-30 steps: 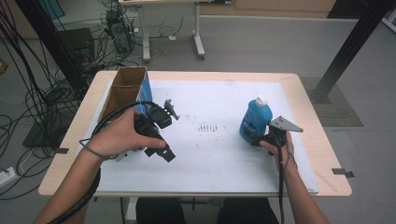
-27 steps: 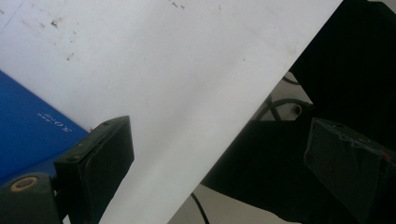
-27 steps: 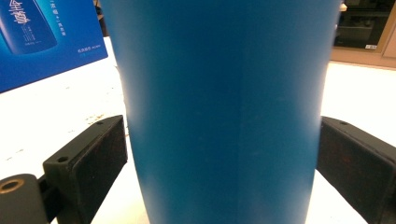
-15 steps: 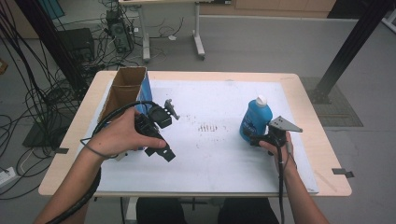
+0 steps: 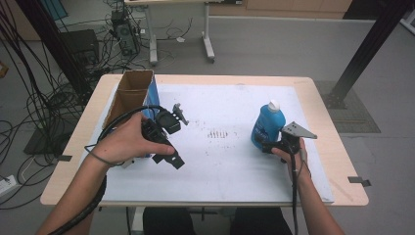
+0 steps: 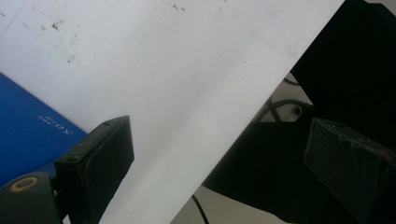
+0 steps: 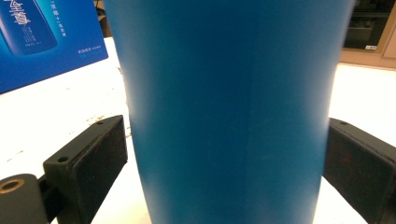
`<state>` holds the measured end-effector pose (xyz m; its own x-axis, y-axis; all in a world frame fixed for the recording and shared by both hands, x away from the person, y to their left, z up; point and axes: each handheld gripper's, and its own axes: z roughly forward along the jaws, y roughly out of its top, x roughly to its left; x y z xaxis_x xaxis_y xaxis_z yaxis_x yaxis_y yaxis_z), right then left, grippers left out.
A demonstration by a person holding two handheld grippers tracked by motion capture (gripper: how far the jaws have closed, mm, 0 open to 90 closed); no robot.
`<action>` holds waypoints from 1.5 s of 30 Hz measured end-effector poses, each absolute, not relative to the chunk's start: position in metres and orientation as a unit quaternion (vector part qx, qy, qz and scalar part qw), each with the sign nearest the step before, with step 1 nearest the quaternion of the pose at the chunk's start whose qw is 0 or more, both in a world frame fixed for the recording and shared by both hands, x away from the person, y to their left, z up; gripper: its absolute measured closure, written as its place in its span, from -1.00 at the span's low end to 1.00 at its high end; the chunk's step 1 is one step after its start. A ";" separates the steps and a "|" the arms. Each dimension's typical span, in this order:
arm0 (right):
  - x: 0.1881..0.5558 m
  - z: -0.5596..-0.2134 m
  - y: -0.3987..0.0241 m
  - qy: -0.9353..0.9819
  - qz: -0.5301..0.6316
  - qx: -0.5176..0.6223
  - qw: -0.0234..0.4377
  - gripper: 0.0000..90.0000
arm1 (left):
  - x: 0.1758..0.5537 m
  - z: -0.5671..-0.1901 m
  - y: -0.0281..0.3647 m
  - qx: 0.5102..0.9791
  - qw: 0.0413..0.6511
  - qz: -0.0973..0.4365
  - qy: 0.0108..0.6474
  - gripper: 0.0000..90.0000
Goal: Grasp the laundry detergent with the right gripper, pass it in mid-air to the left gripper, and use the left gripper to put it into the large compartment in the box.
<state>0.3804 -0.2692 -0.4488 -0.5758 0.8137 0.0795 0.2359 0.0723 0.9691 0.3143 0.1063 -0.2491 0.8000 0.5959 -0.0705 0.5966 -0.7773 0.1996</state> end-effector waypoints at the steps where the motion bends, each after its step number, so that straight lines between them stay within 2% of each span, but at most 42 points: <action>1: 0.380 -0.449 -0.269 0.686 0.563 0.383 0.256 -0.89 | 0.314 -0.249 0.106 0.942 0.107 -0.003 0.317 -0.81; 14: 0.381 -0.449 -0.268 0.688 0.560 0.378 0.265 -0.90 | 0.314 -0.250 0.102 0.944 0.108 -0.004 0.312 -0.81; 17: 0.380 -0.448 -0.268 0.684 0.562 0.380 0.268 -0.77 | 0.314 -0.250 0.102 0.945 0.106 -0.004 0.311 -0.81; 24: 0.381 -0.448 -0.269 0.687 0.561 0.377 0.267 -0.63 | 0.313 -0.249 0.101 0.945 0.107 -0.004 0.308 -0.80; 32: 0.381 -0.449 -0.267 0.689 0.562 0.373 0.265 -0.38 | 0.312 -0.248 0.102 0.945 0.108 -0.003 0.309 -0.80; 45: 0.380 -0.447 -0.269 0.685 0.565 0.373 0.270 -0.22 | 0.311 -0.247 0.103 0.945 0.108 -0.001 0.310 -0.80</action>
